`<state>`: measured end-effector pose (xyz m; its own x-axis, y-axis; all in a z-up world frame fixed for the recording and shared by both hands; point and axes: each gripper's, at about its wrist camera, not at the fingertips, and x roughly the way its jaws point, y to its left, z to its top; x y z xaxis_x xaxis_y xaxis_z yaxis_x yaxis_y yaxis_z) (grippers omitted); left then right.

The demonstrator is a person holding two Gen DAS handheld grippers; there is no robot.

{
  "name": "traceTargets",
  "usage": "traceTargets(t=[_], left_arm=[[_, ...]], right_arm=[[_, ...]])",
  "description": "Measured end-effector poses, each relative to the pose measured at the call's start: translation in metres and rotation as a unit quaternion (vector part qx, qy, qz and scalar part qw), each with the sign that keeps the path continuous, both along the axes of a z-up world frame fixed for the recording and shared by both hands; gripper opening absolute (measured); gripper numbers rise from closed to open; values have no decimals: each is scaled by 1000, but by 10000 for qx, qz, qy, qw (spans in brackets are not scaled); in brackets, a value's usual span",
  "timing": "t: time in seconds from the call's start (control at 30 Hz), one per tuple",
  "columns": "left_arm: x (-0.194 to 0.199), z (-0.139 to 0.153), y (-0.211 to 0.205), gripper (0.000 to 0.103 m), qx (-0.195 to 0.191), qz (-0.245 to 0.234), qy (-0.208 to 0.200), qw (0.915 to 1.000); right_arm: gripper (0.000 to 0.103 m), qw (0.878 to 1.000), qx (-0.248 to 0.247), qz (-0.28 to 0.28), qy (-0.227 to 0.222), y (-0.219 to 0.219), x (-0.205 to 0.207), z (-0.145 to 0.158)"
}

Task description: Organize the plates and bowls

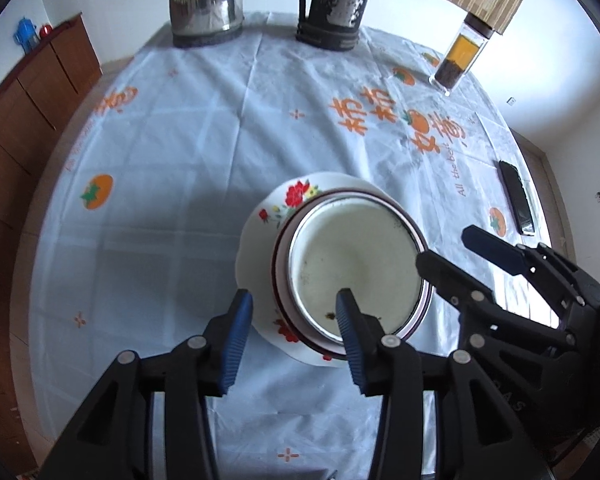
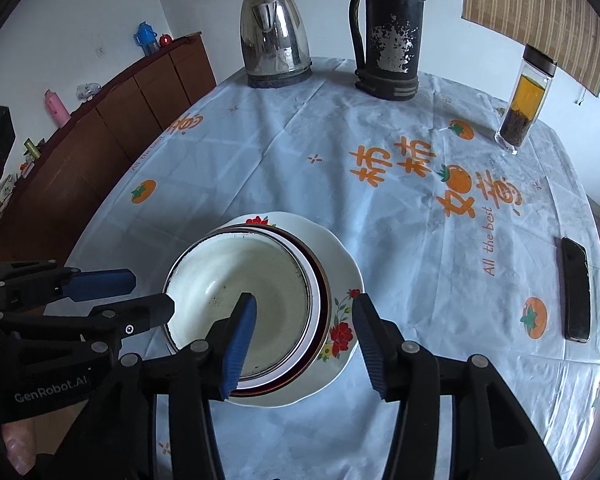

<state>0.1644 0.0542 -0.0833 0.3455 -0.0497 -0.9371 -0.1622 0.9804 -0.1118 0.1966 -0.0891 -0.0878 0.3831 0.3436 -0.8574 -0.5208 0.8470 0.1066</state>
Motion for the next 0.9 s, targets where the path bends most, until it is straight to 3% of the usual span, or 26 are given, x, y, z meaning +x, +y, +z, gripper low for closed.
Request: traceTargets(t=[0.17, 0.3, 0.5, 0.9], left_arm=[[-14, 22, -5, 50, 337, -51, -532, 9980], [-25, 41, -11, 70, 602, -69, -981, 9933], [-34, 61, -18, 74, 596, -68, -1298, 9897], [-51, 81, -35, 74, 656, -91, -1613, 9847]], right_arm=[[52, 9980, 174, -147, -592, -13, -15, 21], [64, 9923, 354, -293, -1151, -24, -29, 42], [68, 9815, 539, -396, -1795, -39, -47, 73], [68, 9737, 633, -497, -2130, -57, -69, 95]])
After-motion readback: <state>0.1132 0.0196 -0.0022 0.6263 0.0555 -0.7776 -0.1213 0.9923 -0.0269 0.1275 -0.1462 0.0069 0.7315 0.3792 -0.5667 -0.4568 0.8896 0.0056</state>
